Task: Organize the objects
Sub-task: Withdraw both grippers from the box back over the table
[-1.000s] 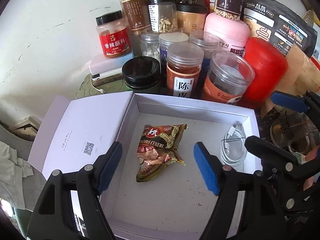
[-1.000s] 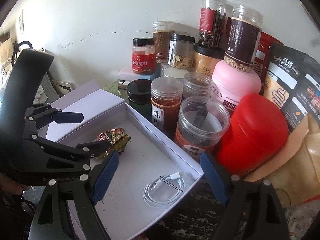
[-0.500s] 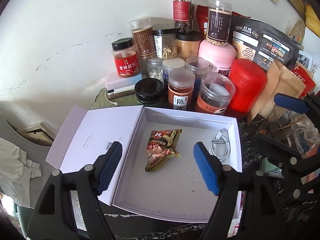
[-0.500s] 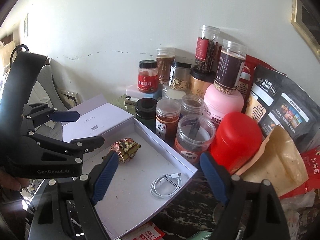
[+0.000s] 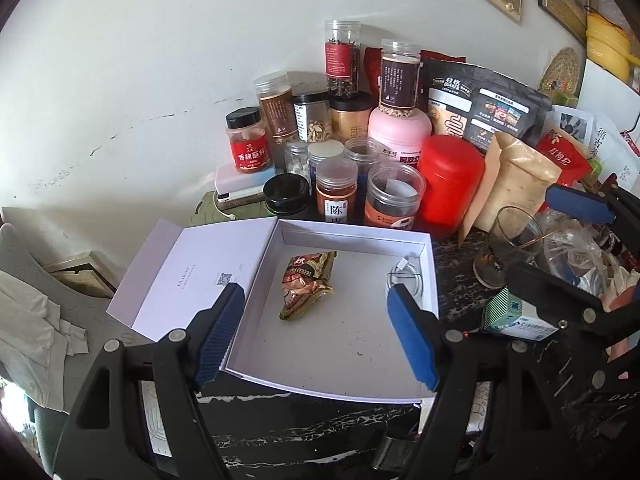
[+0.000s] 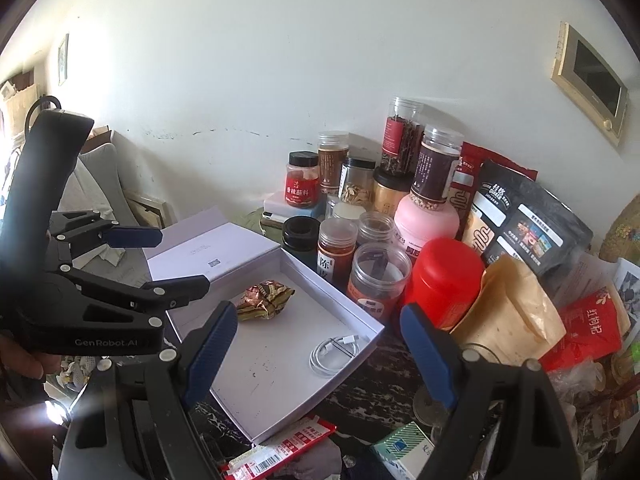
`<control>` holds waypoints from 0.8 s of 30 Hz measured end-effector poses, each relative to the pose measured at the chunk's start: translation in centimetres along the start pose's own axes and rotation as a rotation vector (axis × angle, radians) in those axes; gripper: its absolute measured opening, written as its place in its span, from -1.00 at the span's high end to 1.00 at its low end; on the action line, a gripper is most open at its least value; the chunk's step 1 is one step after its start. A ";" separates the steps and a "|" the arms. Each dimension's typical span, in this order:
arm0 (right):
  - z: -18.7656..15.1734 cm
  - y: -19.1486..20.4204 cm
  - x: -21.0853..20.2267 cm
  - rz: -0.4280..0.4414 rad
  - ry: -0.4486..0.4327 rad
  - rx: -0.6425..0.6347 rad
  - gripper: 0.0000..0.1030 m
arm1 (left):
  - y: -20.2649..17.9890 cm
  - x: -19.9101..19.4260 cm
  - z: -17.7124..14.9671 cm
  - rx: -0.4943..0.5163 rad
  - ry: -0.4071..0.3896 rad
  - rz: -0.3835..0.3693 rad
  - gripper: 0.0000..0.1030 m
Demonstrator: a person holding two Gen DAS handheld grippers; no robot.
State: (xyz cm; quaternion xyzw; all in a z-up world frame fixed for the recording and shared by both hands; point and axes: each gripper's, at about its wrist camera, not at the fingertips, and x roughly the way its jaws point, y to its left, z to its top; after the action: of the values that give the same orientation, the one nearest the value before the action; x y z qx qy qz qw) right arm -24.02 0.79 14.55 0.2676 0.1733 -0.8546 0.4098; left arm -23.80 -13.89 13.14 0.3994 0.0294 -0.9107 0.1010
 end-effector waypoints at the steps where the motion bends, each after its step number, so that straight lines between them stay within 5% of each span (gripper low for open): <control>1: -0.1 0.1 -0.4 0.000 -0.004 0.000 -0.64 | -0.2 -0.6 -0.3 0.004 -0.004 -0.001 -0.42; 24: -6.3 2.2 -9.7 -0.025 -0.037 0.012 -0.70 | -4.7 -10.4 -8.0 0.065 -0.056 0.003 -0.47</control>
State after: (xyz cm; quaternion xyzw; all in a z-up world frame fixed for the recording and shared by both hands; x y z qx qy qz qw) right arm -15.22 8.61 15.21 0.2520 0.1638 -0.8657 0.4004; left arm -12.13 -6.50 15.18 0.3768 -0.0034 -0.9219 0.0903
